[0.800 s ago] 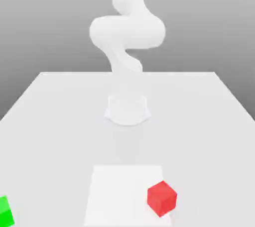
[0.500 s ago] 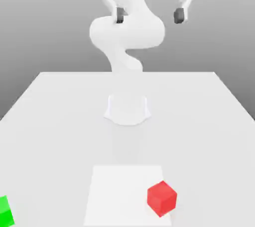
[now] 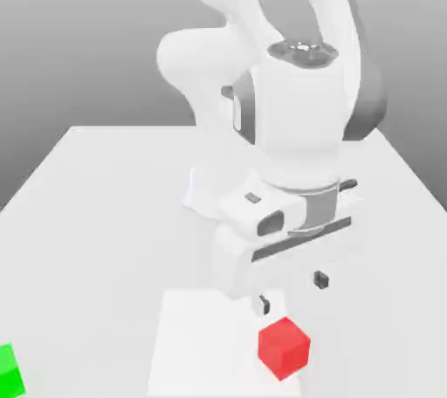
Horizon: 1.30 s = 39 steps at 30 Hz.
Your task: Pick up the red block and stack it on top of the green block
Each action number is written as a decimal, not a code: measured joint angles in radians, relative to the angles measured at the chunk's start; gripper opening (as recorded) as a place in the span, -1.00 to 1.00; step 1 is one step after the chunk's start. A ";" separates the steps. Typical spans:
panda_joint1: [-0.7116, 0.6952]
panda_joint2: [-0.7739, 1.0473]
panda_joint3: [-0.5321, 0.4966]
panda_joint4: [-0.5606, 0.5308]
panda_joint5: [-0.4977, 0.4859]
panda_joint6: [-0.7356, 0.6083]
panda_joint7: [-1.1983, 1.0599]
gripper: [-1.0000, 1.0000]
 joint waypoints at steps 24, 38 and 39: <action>-0.176 0.067 -0.158 0.160 0.078 -0.121 0.066 -1.00; -0.423 0.277 -0.288 0.376 0.242 -0.145 0.104 1.00; -0.435 0.299 -0.284 0.384 0.254 -0.132 0.100 1.00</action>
